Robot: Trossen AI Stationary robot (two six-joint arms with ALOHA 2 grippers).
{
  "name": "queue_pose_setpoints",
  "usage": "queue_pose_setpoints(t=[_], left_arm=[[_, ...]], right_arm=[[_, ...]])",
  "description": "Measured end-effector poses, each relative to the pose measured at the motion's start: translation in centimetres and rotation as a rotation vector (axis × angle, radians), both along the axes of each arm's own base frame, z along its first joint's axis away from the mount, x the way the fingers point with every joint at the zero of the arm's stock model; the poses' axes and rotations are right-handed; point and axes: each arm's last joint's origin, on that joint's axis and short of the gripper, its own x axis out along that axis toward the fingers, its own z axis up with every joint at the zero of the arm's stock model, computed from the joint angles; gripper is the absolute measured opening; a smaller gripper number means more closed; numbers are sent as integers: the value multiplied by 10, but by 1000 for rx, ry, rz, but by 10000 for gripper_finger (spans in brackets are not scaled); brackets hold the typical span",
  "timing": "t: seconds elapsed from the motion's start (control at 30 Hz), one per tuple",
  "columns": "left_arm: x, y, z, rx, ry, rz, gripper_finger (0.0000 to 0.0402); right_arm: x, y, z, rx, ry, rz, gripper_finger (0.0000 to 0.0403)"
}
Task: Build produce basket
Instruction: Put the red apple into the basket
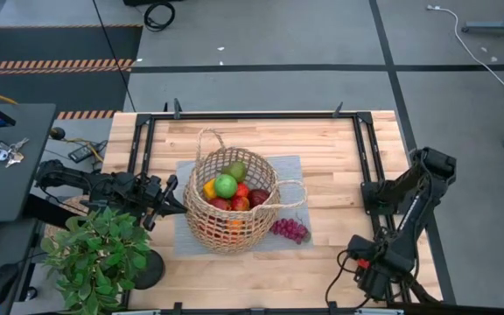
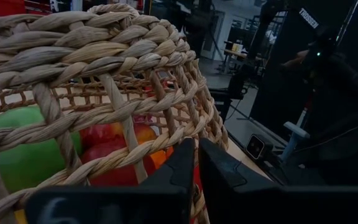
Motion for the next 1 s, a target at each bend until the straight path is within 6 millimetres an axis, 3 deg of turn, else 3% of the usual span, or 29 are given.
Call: queue_pose_setpoints(t=[0.17, 0.43, 0.73, 1.0], left_arm=[[0, 0, 0, 0, 0, 0, 35], [0, 0, 0, 0, 0, 0, 28], [0, 0, 0, 0, 0, 0, 36], [0, 0, 0, 0, 0, 0, 28]], right_arm=[[-2, 1, -12, -8, 107, -16, 397], [-2, 2, -15, -6, 108, -16, 395], [-1, -11, -46, 40, 154, -26, 396], [4, -19, -51, 55, 172, -11, 395]])
